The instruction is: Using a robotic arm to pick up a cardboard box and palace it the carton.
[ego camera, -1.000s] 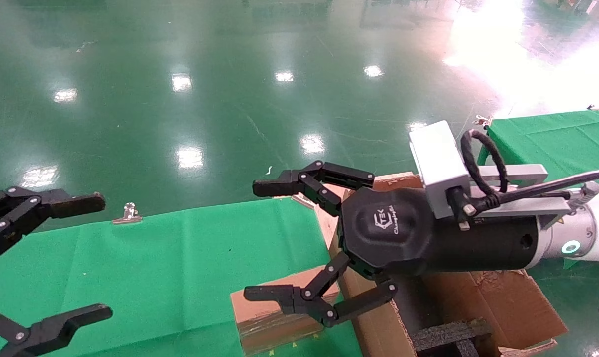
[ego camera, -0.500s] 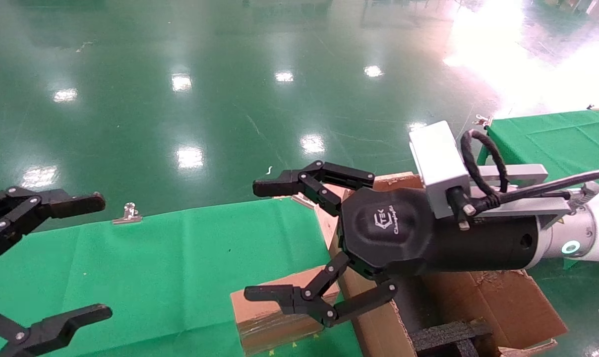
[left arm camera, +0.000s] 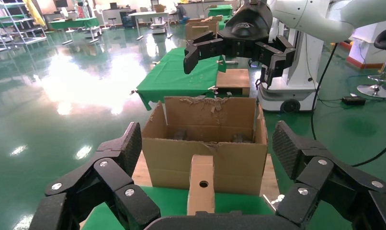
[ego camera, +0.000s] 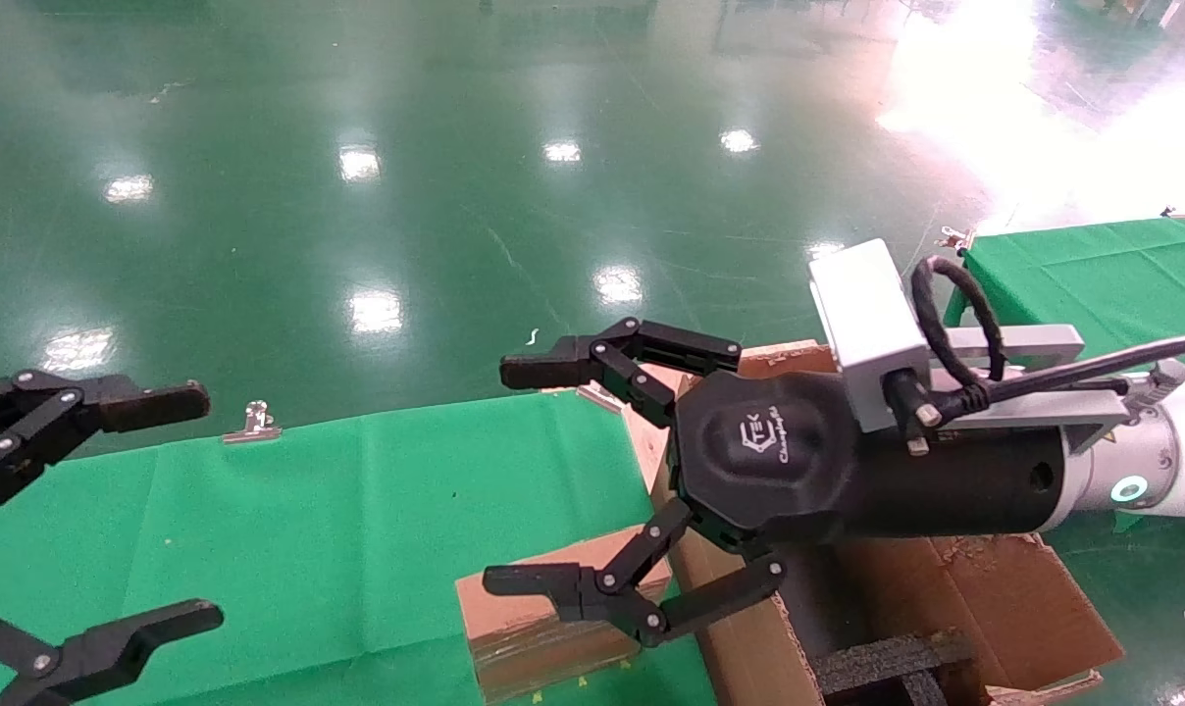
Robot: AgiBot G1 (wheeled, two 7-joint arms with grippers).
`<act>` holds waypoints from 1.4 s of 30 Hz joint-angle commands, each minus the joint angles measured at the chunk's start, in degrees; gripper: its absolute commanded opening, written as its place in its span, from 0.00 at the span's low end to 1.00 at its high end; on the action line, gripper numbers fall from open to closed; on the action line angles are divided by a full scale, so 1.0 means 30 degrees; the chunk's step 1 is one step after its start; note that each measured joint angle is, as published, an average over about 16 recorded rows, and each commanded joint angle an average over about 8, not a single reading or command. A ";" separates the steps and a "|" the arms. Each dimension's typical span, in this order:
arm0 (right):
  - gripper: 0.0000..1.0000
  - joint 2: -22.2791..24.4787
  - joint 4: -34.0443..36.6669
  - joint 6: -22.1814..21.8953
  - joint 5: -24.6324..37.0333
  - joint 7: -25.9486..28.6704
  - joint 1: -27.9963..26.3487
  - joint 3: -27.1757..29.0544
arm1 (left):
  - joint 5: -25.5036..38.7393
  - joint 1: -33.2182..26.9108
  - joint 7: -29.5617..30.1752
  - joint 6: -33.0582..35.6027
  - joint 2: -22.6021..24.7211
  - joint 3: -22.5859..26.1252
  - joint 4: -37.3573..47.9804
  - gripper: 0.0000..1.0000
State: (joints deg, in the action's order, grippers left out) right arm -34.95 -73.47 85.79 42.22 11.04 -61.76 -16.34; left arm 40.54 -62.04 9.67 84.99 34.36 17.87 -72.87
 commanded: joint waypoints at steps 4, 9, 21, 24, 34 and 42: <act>1.00 0.0033 0.0025 0.0095 0.0320 0.0131 -0.0149 -0.0184 | 0.0000 -0.0001 -0.0001 0.0000 0.0000 0.0001 0.0002 0.00; 1.00 -0.0079 0.0012 0.0435 0.2458 0.0422 -0.1177 -0.1189 | -0.0002 -0.0003 -0.0003 0.0001 0.0000 0.0005 0.0005 0.00; 1.00 -0.2438 0.1081 0.1051 1.0518 0.0768 -0.5248 -0.5087 | -0.0007 -0.0006 -0.0008 0.0000 -0.0002 0.0013 0.0007 0.00; 1.00 -0.3179 0.1388 0.1186 1.2183 0.0610 -0.6139 -0.6036 | -0.0008 -0.0007 -0.0008 -0.0001 -0.0003 0.0015 0.0007 0.00; 1.00 -0.4970 0.1415 0.1346 1.5767 0.0384 -0.8119 -0.8762 | -0.0012 -0.0008 -0.0011 -0.0003 -0.0006 0.0021 0.0007 0.00; 1.00 -0.5709 0.0578 0.1181 1.7610 0.0197 -0.8907 -1.0457 | -0.0015 -0.0009 -0.0014 -0.0005 -0.0008 0.0026 0.0007 0.46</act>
State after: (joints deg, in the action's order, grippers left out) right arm -51.92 -71.50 89.37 94.50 11.72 -88.24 -47.28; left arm 40.50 -62.06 9.63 84.98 34.34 17.94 -72.85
